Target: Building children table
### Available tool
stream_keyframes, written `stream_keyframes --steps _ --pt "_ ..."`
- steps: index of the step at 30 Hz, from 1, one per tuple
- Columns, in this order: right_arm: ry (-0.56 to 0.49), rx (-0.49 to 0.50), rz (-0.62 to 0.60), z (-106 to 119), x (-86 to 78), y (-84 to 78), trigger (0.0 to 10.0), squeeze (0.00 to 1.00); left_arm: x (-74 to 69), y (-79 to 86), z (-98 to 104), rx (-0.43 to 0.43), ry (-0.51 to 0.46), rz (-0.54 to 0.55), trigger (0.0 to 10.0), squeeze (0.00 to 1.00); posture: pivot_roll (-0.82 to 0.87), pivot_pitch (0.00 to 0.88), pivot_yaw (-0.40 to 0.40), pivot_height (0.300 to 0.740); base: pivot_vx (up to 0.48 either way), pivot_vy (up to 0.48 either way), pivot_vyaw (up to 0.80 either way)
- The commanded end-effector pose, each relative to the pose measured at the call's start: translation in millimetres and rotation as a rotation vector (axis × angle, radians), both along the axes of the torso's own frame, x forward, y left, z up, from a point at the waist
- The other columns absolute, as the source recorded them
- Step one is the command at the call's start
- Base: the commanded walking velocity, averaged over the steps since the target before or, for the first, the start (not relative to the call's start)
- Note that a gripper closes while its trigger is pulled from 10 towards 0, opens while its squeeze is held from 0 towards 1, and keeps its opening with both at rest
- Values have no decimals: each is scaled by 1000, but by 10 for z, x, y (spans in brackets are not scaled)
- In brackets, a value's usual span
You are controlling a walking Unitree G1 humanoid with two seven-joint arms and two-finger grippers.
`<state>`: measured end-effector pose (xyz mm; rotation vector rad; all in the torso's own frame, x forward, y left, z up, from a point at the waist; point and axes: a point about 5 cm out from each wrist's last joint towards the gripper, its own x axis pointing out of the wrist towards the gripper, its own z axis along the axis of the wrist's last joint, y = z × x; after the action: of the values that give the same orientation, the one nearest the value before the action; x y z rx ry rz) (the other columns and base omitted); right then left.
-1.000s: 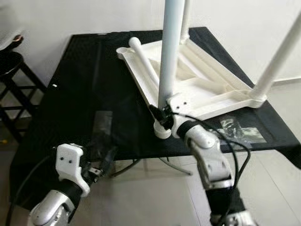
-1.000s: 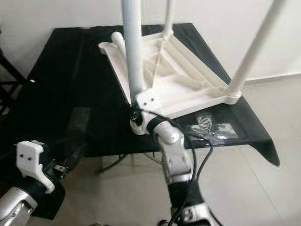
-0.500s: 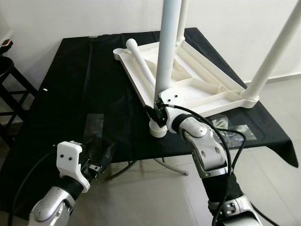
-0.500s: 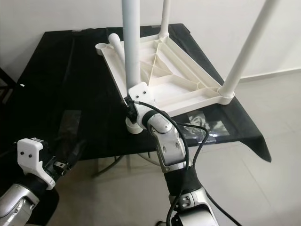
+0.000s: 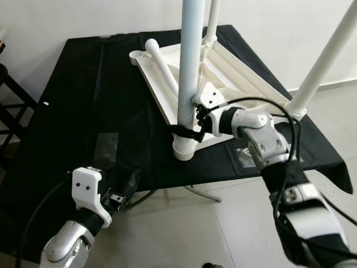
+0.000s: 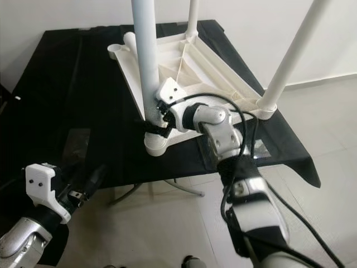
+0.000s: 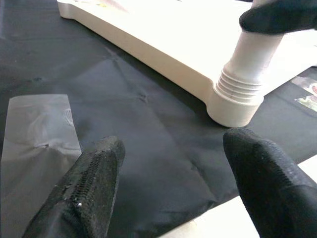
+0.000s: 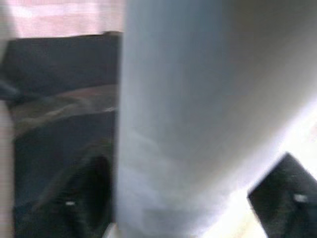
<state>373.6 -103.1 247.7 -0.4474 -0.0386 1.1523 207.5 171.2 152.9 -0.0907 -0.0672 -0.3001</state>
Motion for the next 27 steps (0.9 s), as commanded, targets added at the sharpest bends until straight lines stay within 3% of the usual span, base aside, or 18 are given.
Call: stream_keyframes --steps 1,2,11,18,20,21,22,23,24,25,27 --pt "15 21 73 40 0 -7 1490 0 -36 -8 -4 -2 -1 2 10000 0 31 168 -14 740 0 0 0" --pt "22 21 87 44 4 -8 0 0 -38 -7 -4 -2 -1 2 10000 0 31 168 -14 740 0 0 0" --pt "59 73 121 -31 45 -39 0 0 -57 -14 -9 1 0 6 10000 0 37 165 -10 740 0 0 0" --pt "79 157 19 -193 12 -218 0 0 -50 1 -14 3 2 6 10000 0 20 165 -4 740 0 0 0" --pt "81 171 -125 -344 -15 -227 0 0 -49 19 -18 4 2 7 10000 0 14 163 -11 740 0 0 0" --pt "-20 120 -733 -616 -14 -243 0 0 -39 44 -23 5 4 8 10000 0 0 162 -5 740 0 0 0" --pt "-20 120 -733 -616 -14 -243 0 0 -39 44 -23 5 4 8 10000 0 0 162 -5 740 0 0 0" --pt "40 128 -802 -793 -225 -109 0 0 -29 53 -17 5 3 8 10000 0 0 161 10 740 0 0 0" --pt "40 128 -802 -793 -225 -109 0 0 -29 53 -17 5 3 8 10000 0 0 161 10 740 0 0 0" --pt "66 151 -829 -867 -390 -3 0 0 -15 54 -22 5 3 7 10000 0 -5 163 19 740 0 0 0" --pt "133 180 -720 -919 -524 233 0 0 4 46 -37 8 5 2 10000 0 -7 138 15 740 0 0 0"
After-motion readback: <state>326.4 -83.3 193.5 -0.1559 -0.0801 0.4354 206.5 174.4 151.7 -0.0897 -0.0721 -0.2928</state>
